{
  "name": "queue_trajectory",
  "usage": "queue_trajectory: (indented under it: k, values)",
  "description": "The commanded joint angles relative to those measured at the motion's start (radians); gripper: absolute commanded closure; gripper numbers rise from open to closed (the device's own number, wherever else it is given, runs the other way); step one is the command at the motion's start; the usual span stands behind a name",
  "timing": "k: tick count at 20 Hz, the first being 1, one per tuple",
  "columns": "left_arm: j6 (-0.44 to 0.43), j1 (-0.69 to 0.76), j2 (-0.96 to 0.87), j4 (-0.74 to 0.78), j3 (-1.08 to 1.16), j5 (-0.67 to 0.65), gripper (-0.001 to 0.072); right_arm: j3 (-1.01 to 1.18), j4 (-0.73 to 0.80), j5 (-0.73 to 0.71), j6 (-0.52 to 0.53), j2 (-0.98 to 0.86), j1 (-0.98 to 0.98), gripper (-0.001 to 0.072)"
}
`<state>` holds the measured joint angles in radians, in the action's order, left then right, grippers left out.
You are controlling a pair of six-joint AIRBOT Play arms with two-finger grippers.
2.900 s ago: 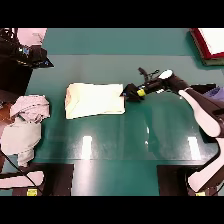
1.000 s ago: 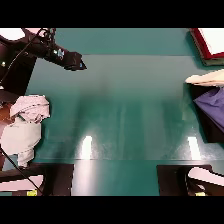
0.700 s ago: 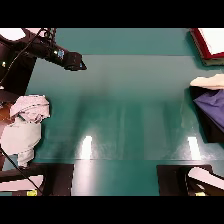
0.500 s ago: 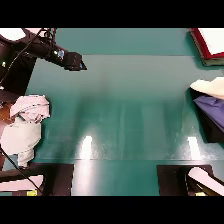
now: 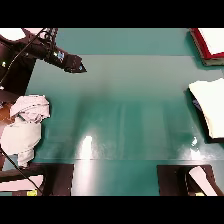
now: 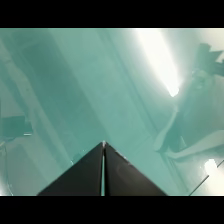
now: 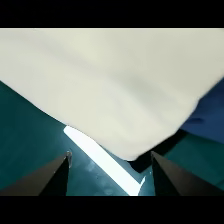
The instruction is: Fold the shirts.
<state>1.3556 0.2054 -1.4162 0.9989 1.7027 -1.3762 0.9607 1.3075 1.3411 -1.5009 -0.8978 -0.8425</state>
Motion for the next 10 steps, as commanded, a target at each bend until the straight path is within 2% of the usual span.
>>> queue_trajectory:
  k: [1,4,5,7,8,10]
  values:
    - [-0.002,0.000,0.000,0.000,0.000,-0.003,0.0682,-0.044,0.005,0.010,-0.018,0.057,-0.052,0.0123]
    - [-0.001,0.000,0.000,-0.002,0.000,0.001,0.0682,-0.045,-0.158,-0.027,-0.018,0.105,-0.019,0.0136]
    - [-0.001,0.000,0.000,-0.002,0.000,0.007,0.0682,-0.045,-0.208,-0.037,-0.017,0.119,0.011,0.0208]
    - [-0.001,0.000,0.000,-0.002,0.000,0.008,0.0681,-0.045,-0.270,-0.051,-0.016,0.142,0.101,0.0654]
    - [-0.001,0.000,0.000,-0.002,0.000,0.008,0.0682,-0.045,-0.266,-0.060,-0.016,0.151,0.155,0.0696]
    - [-0.001,0.000,0.000,-0.002,0.000,0.008,0.0682,-0.045,-0.266,-0.071,-0.016,0.158,0.262,0.0696]
